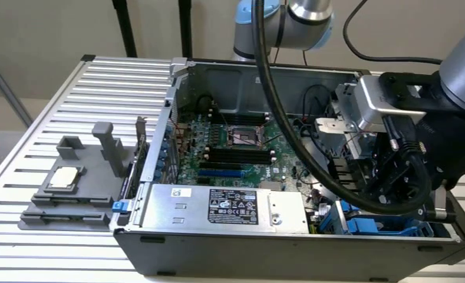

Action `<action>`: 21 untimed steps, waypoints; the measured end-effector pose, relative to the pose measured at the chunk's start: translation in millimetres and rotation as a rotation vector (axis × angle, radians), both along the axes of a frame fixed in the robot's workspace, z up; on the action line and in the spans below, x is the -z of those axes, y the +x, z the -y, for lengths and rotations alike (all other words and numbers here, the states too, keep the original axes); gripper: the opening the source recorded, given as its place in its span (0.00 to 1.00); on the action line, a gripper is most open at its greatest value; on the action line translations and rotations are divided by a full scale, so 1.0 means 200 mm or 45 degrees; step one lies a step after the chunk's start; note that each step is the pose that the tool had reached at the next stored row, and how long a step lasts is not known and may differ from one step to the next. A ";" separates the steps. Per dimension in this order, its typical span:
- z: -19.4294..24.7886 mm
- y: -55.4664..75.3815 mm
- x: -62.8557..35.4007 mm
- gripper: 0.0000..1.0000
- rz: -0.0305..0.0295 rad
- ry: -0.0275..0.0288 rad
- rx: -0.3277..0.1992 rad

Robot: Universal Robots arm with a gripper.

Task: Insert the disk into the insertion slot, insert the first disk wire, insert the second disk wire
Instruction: 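Insert the first disk wire, then insert the second disk wire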

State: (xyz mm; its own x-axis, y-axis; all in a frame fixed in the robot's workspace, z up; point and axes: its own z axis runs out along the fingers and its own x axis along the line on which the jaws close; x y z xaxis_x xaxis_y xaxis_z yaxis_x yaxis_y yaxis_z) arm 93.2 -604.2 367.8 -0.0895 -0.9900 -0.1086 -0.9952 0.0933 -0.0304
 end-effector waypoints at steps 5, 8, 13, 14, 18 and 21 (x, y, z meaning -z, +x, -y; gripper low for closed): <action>0.000 0.00 0.000 0.24 -0.0001 0.0001 0.000; 0.000 0.00 0.000 0.24 -0.0001 0.0001 0.000; 0.000 0.00 0.000 0.24 -0.0001 0.0001 0.000; 0.000 0.00 0.000 0.24 0.0000 0.0001 0.000; 0.000 0.00 0.000 0.24 -0.0001 0.0001 0.000; -0.053 0.00 -0.027 0.24 -0.0001 -0.0109 0.000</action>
